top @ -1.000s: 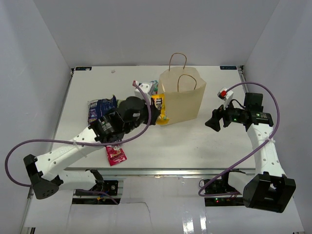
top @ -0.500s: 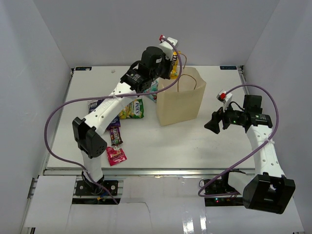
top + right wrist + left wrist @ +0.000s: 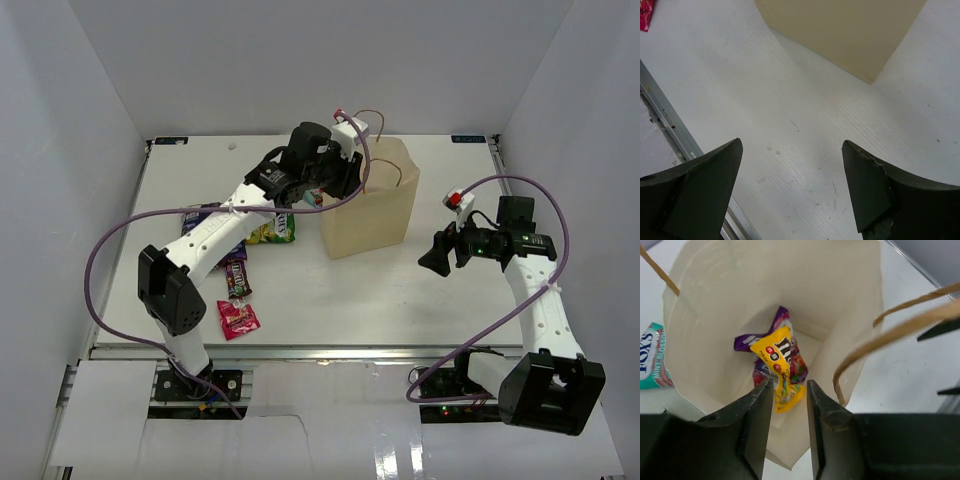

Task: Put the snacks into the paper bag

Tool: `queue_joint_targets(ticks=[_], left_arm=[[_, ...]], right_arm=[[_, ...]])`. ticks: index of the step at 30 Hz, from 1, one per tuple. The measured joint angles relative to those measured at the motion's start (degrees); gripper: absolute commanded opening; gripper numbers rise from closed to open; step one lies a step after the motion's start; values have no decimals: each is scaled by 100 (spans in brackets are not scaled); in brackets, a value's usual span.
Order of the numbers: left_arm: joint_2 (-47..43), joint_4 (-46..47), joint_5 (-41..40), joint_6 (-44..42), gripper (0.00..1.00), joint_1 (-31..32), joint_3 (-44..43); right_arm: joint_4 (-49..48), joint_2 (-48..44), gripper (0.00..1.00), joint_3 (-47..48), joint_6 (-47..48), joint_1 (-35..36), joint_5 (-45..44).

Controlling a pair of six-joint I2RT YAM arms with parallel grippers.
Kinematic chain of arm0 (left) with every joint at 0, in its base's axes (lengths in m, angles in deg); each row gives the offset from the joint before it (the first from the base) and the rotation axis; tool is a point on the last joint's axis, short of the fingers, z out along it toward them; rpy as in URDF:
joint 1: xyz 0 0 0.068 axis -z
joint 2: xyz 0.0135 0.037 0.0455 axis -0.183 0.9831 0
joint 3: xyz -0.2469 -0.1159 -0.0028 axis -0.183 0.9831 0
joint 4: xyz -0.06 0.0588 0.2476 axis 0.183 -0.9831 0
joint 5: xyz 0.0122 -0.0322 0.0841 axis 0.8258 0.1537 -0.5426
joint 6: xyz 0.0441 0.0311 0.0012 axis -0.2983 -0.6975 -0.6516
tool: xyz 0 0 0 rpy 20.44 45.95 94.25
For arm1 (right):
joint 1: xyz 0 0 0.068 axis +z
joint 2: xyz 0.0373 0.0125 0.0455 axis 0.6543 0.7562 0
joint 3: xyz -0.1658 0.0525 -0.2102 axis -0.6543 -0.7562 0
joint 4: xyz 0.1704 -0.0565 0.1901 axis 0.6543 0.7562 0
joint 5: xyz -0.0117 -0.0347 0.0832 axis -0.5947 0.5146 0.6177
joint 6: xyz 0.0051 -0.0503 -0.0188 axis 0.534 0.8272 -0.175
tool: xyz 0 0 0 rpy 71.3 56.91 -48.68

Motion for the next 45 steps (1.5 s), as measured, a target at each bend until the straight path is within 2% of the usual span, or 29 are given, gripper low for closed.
queue_joint_targets(ticks=[6, 11, 14, 20, 24, 29, 35, 44, 45], left_arm=[[-542, 118, 376, 4, 54, 17, 487], [-848, 275, -424, 407, 62, -46, 490], [-1080, 525, -734, 1215, 66, -398, 682], [-1438, 1222, -568, 3469, 75, -1812, 2142], [-691, 1521, -221, 4618, 75, -2260, 2481], [667, 1738, 98, 5351, 75, -2315, 2199], [1845, 1563, 157, 5657, 75, -2315, 1353], [2750, 1572, 310, 5928, 75, -2317, 597], [2855, 1598, 358, 5995, 72, -2317, 514]], right_arm=[[11, 120, 86, -2, 20, 0, 24], [13, 122, 84, -2, 20, 0, 22], [13, 138, 82, -11, 11, 0, -4], [2, 282, 80, -81, -111, 0, -111], [-125, 387, 81, -136, -302, 0, -304], [-247, 494, 83, -164, -380, 0, -426], [-299, 520, 83, -164, -402, 0, -468], [-385, 595, 83, -166, -420, 0, -490], [-385, 599, 83, -166, -420, 0, -490]])
